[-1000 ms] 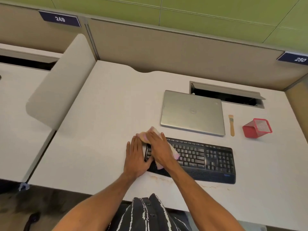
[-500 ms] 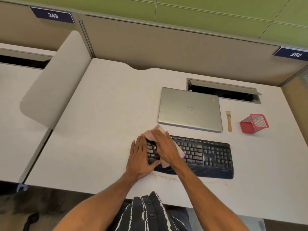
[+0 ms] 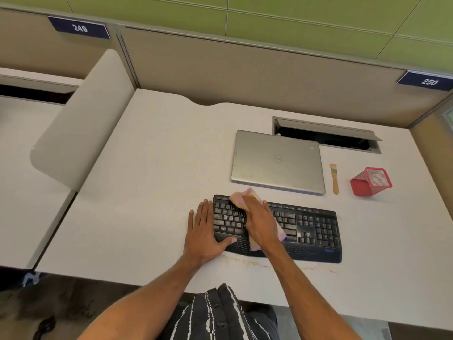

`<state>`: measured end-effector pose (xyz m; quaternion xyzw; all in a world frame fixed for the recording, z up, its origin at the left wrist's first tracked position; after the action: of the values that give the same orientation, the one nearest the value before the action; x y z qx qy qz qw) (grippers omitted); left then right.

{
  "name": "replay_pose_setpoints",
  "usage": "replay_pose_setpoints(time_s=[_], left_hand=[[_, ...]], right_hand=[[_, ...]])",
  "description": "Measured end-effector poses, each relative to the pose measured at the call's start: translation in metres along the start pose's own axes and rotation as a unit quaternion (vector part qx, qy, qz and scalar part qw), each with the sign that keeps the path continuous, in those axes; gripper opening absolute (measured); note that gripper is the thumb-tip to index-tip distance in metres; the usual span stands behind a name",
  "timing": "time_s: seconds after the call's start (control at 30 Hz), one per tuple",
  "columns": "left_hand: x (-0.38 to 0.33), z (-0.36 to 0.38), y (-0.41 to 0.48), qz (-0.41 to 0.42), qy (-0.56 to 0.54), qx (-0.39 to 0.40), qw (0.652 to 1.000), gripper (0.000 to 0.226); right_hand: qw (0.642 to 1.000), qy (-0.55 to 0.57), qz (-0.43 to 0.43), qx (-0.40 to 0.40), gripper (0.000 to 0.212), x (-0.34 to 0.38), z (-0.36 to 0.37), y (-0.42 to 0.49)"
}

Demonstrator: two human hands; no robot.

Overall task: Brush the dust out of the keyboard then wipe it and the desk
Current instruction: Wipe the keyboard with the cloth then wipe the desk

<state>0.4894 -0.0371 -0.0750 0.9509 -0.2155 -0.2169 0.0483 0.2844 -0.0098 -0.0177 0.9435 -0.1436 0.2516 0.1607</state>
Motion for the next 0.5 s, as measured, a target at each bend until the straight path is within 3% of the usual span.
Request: replay_pose_setpoints(time_s=[0.17, 0.3, 0.37, 0.43, 0.5], left_hand=[[0.0, 0.0, -0.001, 0.002, -0.001, -0.013, 1.0, 0.13], [0.0, 0.001, -0.002, 0.013, -0.003, -0.027, 1.0, 0.114], [-0.001, 0.001, -0.003, 0.015, -0.004, -0.033, 0.999, 0.11], [-0.001, 0.001, -0.004, 0.013, -0.007, -0.034, 0.999, 0.114], [-0.001, 0.001, -0.003, 0.004, -0.004, -0.025, 1.0, 0.122]], right_hand=[[0.998, 0.055, -0.023, 0.033, 0.063, 0.035, 0.02, 0.004], [0.99, 0.047, -0.09, 0.101, 0.043, 0.068, 0.043, 0.01], [0.992, 0.042, -0.057, 0.109, 0.032, 0.07, 0.046, 0.006], [0.993, 0.045, -0.065, 0.084, 0.034, 0.065, 0.043, 0.005], [0.995, 0.012, -0.085, 0.046, 0.053, 0.049, 0.036, 0.0]])
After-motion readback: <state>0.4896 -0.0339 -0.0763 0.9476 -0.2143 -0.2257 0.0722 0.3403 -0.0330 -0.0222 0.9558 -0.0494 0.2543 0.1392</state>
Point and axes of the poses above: each hand's wrist, its own y-axis towards the middle knuckle, its own z-axis out of the palm, x = y × z, the point moved 4 cm from there along y, towards the middle knuckle, and after that the axes turned 15 degrees about -x, right-handed, at the moved point
